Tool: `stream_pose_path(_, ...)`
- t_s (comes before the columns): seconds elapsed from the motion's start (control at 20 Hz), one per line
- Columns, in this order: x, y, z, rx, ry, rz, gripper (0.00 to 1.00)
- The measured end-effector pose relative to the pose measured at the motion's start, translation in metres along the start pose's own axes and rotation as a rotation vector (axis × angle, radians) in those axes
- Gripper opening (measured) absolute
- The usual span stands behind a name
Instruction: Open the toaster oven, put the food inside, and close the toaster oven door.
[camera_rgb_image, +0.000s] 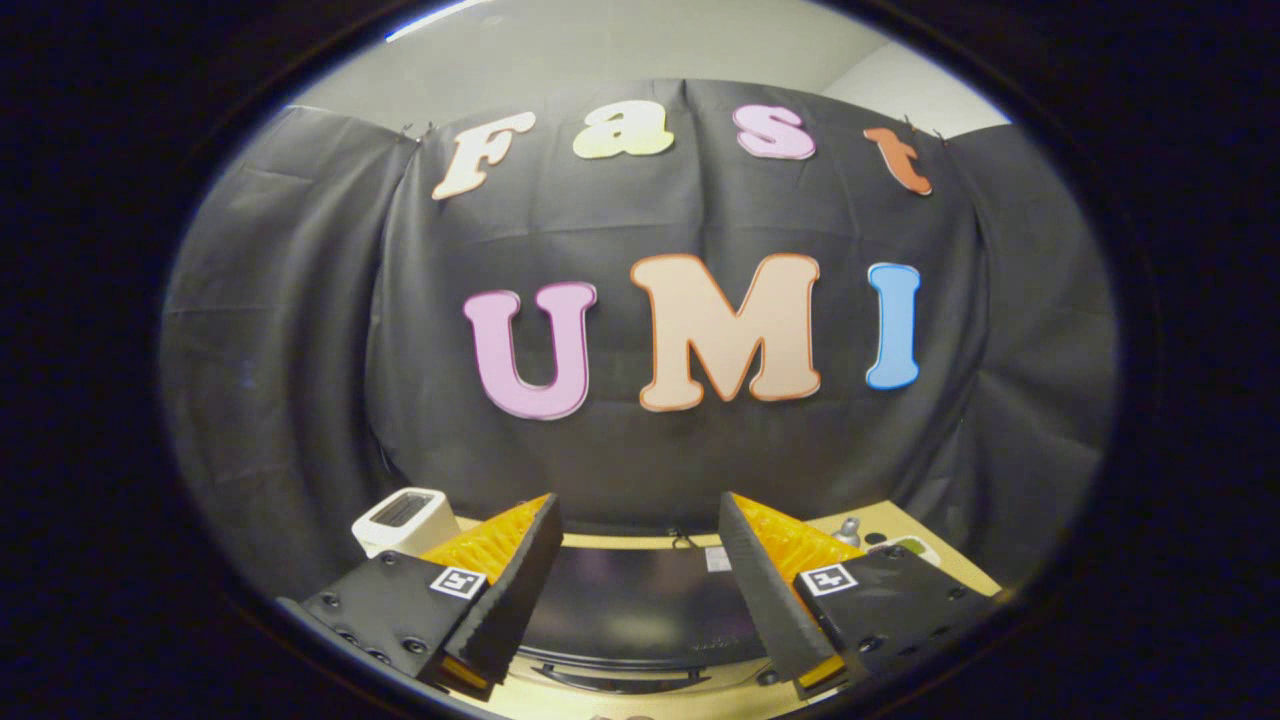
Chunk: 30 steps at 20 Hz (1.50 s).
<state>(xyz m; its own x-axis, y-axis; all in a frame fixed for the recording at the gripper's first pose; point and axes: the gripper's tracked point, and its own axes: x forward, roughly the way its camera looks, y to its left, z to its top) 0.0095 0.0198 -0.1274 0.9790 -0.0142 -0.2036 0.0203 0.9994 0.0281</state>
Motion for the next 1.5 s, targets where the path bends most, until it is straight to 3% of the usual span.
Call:
stream_pose_path(0.35, 0.01, 0.002, -0.09, -0.009, 0.203, 0.003, 0.98)
stream_pose_path(0.65, 0.006, 0.002, -0.137, -0.01, 0.315, -0.007, 0.98)
stream_pose_path(0.95, -0.006, 0.003, -0.171, -0.061, 0.418, 0.003, 0.99)
stream_pose_path(1.5, -0.015, 0.0, -0.172, -0.015, 0.431, -0.039, 0.99)
